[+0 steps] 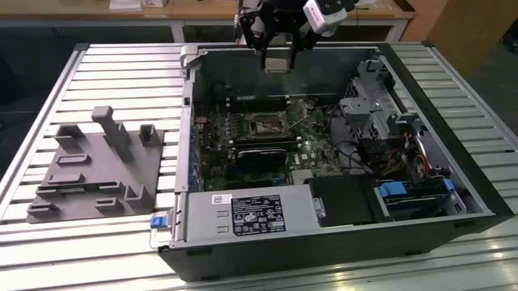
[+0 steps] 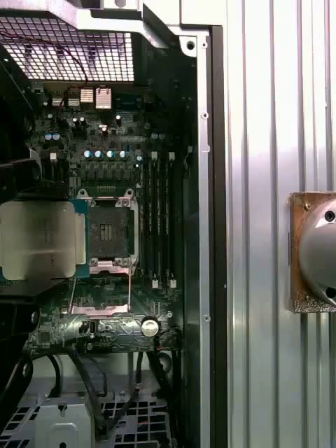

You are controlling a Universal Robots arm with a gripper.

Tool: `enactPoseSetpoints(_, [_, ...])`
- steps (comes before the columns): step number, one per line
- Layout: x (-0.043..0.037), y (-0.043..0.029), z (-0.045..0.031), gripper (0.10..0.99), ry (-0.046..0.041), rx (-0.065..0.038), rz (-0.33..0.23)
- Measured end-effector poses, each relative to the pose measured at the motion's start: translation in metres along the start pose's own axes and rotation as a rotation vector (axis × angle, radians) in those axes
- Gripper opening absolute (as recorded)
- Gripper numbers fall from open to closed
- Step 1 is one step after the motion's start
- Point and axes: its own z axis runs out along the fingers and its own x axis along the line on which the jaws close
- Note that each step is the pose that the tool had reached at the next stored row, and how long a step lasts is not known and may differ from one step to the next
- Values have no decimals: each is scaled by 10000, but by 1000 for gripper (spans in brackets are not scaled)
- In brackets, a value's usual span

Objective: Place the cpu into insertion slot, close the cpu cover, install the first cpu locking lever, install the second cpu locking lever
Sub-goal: 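Place the cpu into insertion slot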

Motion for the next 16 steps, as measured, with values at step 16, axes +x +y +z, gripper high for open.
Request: enactPoseSetpoints(16, [2,0,2,541,-11,0,-1])
